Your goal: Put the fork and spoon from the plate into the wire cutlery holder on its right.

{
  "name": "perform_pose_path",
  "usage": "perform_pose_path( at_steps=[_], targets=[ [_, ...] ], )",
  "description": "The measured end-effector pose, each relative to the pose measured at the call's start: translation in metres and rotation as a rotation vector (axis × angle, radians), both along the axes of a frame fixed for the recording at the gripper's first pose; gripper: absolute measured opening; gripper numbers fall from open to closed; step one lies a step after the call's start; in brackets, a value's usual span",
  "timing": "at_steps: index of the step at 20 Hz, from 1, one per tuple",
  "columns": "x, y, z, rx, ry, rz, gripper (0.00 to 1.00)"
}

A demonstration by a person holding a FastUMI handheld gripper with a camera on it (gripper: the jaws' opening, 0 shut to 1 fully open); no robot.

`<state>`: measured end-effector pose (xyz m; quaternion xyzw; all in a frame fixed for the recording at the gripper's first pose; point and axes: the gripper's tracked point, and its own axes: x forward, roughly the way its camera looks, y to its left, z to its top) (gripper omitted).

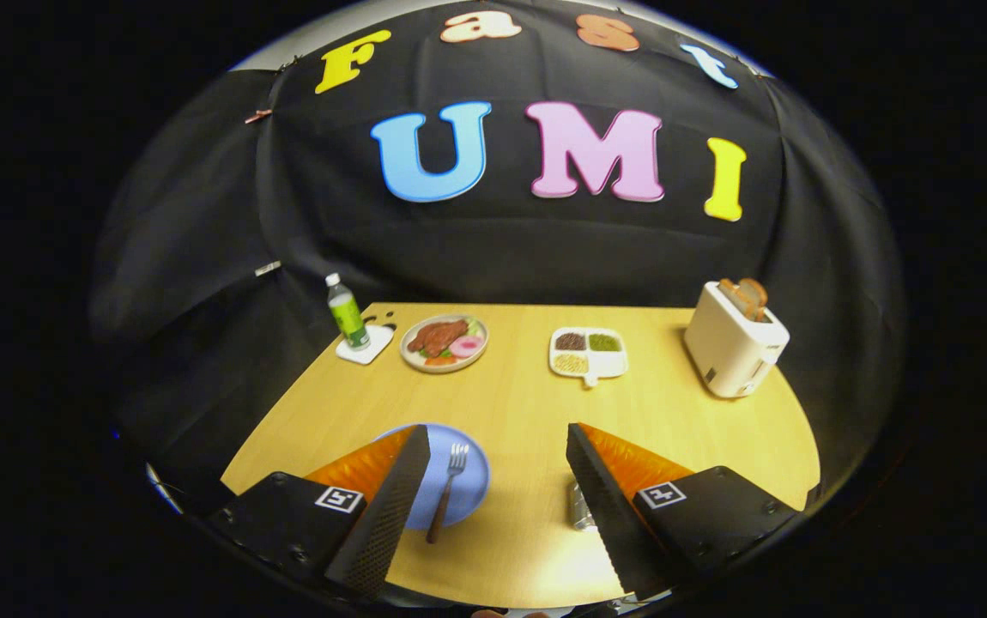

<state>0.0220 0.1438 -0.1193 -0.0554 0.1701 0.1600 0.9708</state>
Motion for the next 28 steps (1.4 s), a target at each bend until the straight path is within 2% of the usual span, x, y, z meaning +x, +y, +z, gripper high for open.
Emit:
perform_pose_path(
  at_steps=[3,9,13,16,20,25,28],
  targets=[
    [0.006,0.021,-0.044,-0.052,0.112,0.039,0.99],
    [0.022,0.045,-0.117,-0.187,0.227,0.082,0.99],
    [0.031,0.050,-0.158,-0.230,0.318,0.079,0.90],
    [0.032,0.050,-0.185,-0.235,0.390,0.063,0.73],
    [0.036,0.051,-0.207,-0.246,0.440,0.046,0.70],
    [0.042,0.053,-0.226,-0.264,0.502,0.014,0.53],
    [0.041,0.054,-0.232,-0.244,0.561,-0.018,0.26]
  ],
)
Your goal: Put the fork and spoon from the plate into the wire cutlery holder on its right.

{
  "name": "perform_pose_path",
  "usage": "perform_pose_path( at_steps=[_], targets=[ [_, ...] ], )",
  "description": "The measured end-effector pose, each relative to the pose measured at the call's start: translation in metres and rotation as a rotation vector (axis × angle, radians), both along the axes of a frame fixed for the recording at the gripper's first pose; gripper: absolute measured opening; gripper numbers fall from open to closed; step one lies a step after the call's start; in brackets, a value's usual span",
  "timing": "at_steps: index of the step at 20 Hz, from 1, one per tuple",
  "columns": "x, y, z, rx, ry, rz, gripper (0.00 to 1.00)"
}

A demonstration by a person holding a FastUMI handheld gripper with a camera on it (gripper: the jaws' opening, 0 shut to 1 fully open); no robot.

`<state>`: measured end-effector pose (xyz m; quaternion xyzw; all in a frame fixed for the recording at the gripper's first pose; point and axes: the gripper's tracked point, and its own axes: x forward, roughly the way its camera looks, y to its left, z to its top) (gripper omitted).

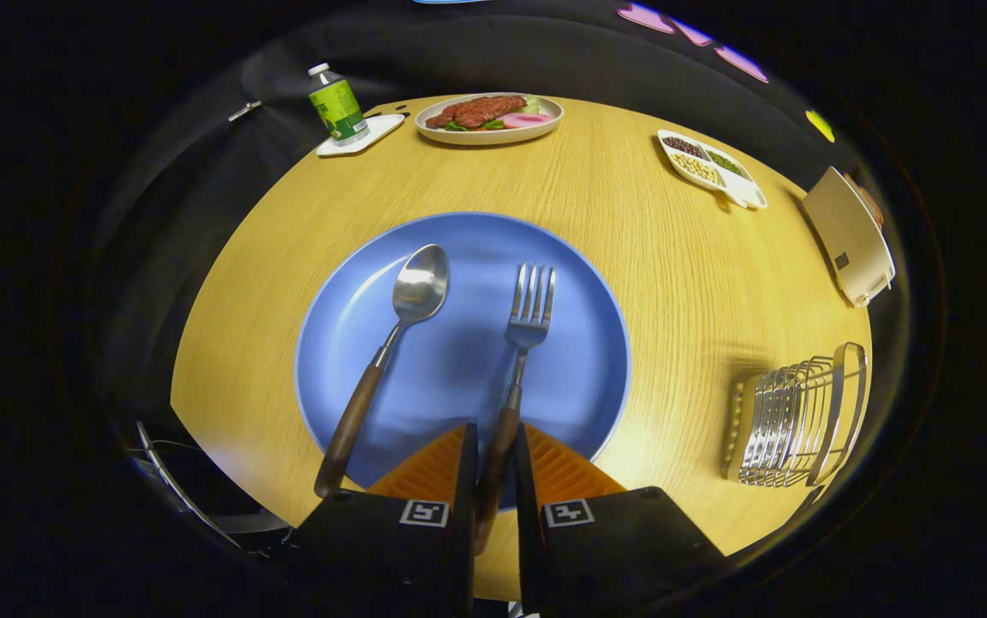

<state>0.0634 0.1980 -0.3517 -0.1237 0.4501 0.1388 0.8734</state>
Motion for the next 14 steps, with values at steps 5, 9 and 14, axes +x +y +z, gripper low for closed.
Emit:
perform_pose_path(
  at_steps=[5,9,14],
  targets=[
    [0.004,0.004,0.003,0.048,0.034,-0.007,0.14],
    [0.004,0.004,0.007,0.106,0.074,0.032,0.08],
    [-0.004,-0.010,0.038,0.135,0.061,0.067,0.08]
  ],
)
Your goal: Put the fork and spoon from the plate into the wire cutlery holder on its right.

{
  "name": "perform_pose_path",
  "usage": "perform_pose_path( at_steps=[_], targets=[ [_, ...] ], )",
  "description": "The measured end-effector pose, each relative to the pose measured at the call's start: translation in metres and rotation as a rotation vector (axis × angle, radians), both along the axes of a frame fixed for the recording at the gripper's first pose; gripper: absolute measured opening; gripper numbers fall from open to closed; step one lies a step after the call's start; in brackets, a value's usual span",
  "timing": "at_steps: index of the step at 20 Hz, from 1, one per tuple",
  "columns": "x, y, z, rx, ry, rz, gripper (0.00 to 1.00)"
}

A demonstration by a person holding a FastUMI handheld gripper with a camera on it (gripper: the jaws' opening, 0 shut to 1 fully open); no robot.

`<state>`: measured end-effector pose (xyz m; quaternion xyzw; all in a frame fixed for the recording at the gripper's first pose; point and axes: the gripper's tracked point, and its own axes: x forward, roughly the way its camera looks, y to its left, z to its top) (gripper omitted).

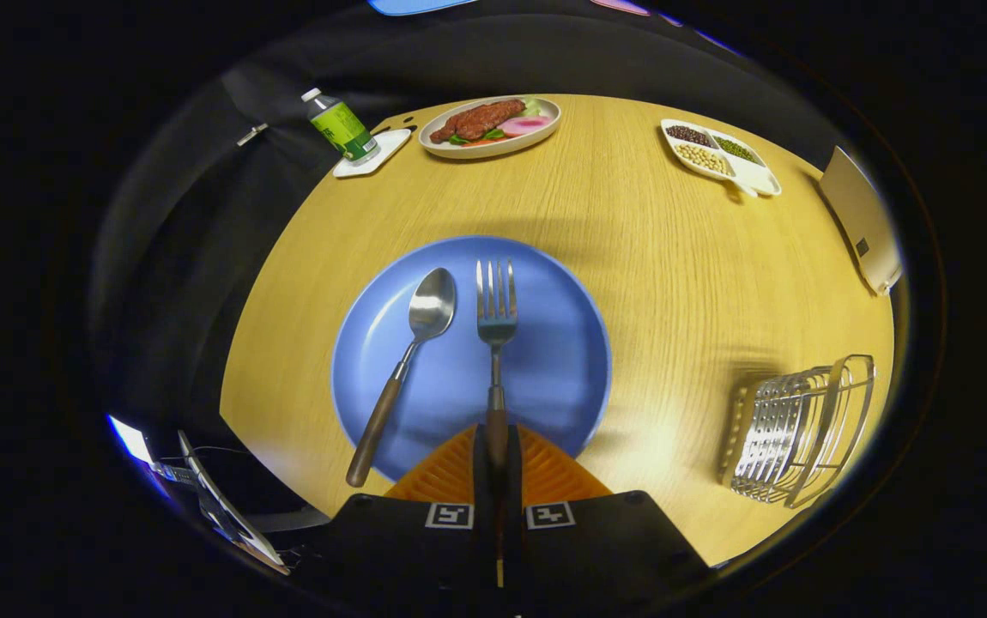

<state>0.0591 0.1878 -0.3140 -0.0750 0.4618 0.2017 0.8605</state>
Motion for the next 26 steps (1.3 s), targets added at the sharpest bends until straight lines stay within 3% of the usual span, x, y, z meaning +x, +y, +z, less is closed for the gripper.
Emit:
perform_pose_path(
  at_steps=[8,14,18,26],
  targets=[
    [-0.045,-0.060,0.064,-0.007,0.033,0.095,0.07],
    [-0.057,-0.143,0.110,-0.118,0.072,0.107,0.08],
    [-0.059,-0.187,0.124,-0.215,0.137,0.128,0.08],
    [-0.054,-0.223,0.115,-0.366,0.345,0.177,0.08]
  ],
)
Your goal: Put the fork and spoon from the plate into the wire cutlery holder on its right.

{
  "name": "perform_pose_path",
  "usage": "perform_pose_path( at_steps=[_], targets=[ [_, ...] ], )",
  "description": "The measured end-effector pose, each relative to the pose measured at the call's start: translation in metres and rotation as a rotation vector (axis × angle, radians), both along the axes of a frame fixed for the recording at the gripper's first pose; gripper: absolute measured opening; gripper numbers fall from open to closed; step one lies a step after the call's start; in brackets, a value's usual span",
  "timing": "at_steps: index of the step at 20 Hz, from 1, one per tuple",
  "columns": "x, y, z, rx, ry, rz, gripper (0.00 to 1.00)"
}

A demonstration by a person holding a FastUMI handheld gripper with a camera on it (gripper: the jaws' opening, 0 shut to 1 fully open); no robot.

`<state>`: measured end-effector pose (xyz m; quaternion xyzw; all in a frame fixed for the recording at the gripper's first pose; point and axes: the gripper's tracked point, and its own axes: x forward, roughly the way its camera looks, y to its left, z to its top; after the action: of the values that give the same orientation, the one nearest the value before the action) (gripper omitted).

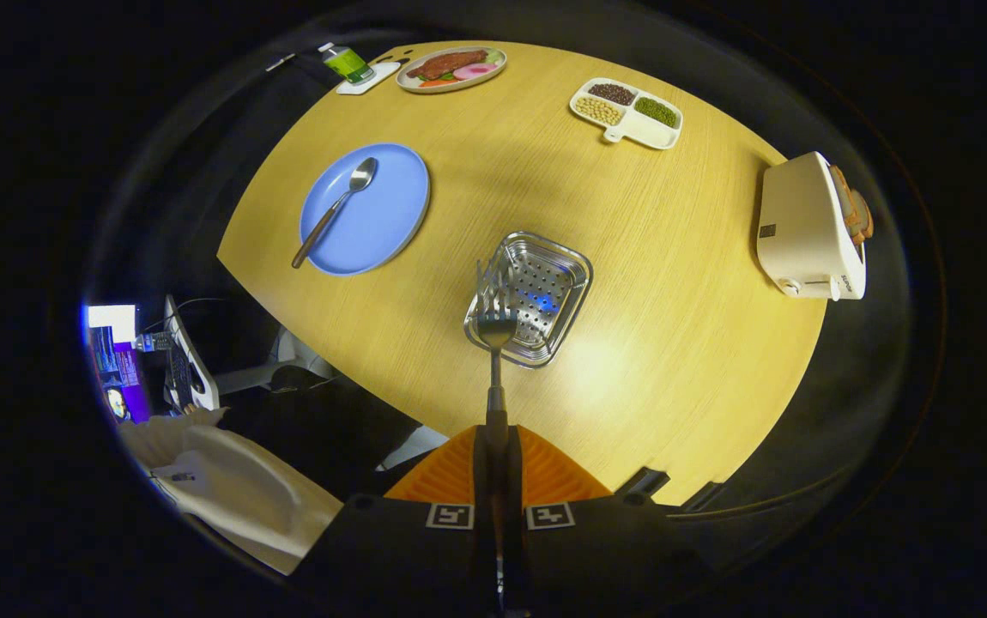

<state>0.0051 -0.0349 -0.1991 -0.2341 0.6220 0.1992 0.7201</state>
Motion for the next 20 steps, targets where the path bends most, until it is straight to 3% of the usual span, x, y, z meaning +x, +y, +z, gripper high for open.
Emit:
perform_pose_path(
  at_steps=[14,20],
  targets=[
    [0.034,-0.010,-0.027,-0.205,0.211,0.081,0.11],
    [0.036,-0.006,-0.015,-0.198,0.250,0.039,0.11]
  ],
)
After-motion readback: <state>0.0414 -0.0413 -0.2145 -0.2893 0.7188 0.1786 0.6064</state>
